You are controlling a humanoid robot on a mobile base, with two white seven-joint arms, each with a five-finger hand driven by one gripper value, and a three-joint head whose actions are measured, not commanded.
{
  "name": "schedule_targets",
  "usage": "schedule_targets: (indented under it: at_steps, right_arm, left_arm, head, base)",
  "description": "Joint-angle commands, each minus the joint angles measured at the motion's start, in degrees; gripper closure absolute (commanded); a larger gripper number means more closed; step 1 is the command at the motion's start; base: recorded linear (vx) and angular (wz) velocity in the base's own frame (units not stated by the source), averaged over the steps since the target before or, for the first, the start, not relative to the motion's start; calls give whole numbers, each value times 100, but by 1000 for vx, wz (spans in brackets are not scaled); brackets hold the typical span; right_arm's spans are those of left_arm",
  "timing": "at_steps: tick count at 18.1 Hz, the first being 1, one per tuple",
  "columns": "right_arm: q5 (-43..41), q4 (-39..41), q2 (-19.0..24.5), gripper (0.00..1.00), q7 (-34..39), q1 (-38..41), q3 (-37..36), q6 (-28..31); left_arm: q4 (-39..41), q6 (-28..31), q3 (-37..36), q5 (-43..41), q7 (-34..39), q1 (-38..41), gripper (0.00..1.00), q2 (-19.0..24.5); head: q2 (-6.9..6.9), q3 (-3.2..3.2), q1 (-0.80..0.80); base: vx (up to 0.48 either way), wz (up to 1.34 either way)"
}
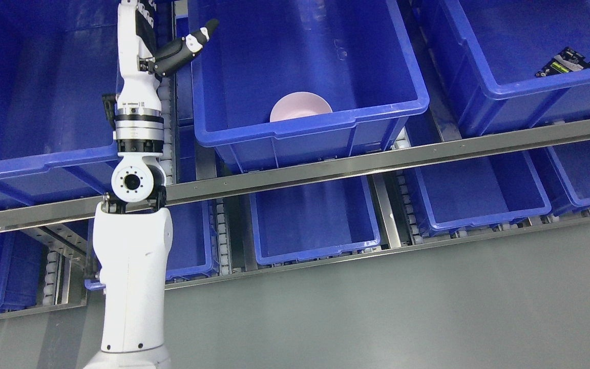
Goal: Stack pink IKEA bowls on left shelf middle
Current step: 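Raise the empty left hand up out of the bin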
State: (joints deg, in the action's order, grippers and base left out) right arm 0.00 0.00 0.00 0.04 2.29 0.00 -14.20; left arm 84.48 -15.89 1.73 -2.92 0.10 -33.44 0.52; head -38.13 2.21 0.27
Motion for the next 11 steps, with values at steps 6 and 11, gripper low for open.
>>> schedule_targets:
  at_steps: [6,11]
  right_arm:
    - [-9,100,-100,0,-4,0,-26,5]
    - [-9,100,-100,0,-4,0,-26,5]
  left_arm:
    - [1650,-29,-208,248,140,1041,0,48]
    - [1650,-29,-199,248,140,1041,0,48]
  head:
    - [0,0,0]
    - [0,0,0]
  base:
    - [0,0]
    - [-12,52]
